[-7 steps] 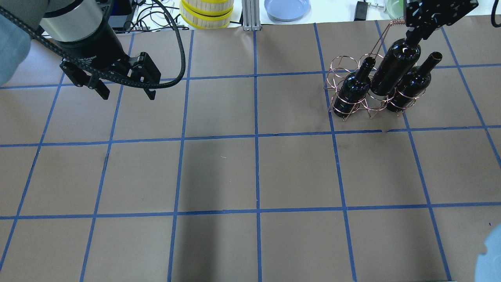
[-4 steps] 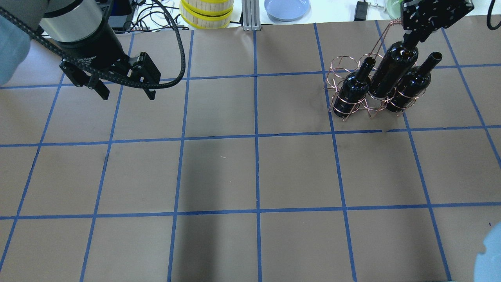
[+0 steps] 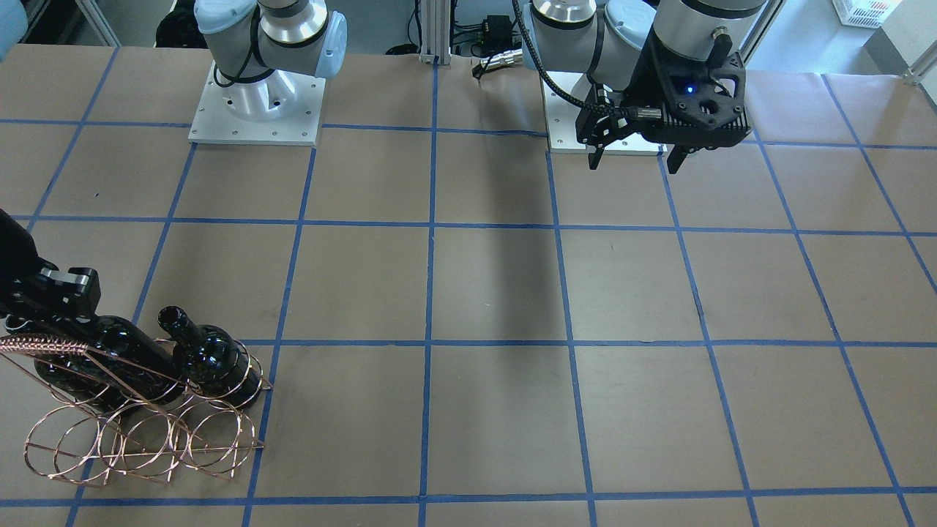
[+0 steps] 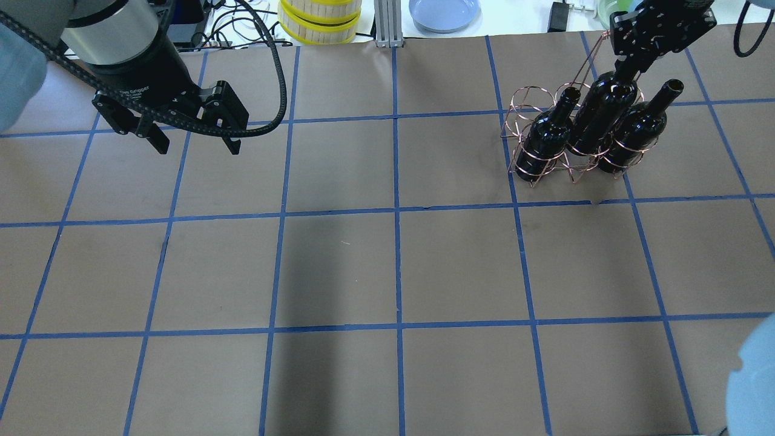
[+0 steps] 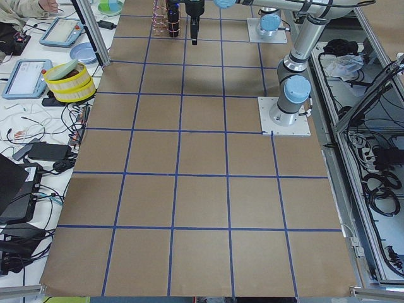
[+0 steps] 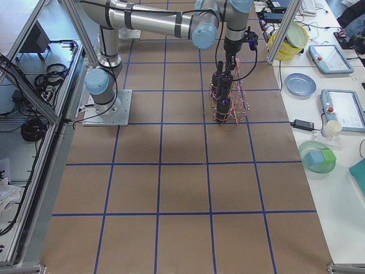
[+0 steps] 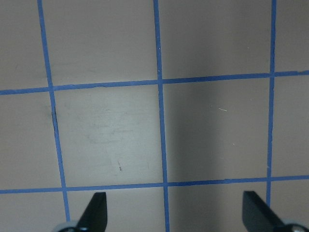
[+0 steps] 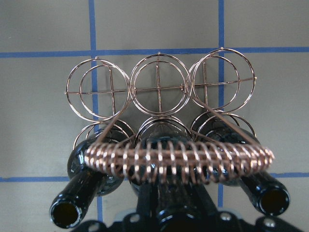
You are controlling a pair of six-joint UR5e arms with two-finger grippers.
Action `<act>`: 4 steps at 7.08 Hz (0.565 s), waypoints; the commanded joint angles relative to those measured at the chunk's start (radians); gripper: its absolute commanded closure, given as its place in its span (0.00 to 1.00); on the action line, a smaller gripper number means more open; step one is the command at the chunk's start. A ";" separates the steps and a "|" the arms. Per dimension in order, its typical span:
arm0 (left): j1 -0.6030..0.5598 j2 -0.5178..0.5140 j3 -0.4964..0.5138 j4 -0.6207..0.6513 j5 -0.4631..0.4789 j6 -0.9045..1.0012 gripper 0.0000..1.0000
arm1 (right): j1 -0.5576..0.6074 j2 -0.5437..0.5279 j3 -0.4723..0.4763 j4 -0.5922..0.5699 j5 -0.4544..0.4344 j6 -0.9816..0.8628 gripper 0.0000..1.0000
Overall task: Place wine into wine basket
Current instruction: 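Lower the bottle into the empty rack slot between the bottles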
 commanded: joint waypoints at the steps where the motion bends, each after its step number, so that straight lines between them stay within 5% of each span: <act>1: 0.000 0.000 0.000 0.000 0.000 0.002 0.00 | 0.000 0.012 0.064 -0.081 -0.002 -0.012 1.00; 4: 0.000 0.000 0.000 0.000 -0.002 0.000 0.00 | 0.000 0.020 0.066 -0.082 -0.003 -0.012 1.00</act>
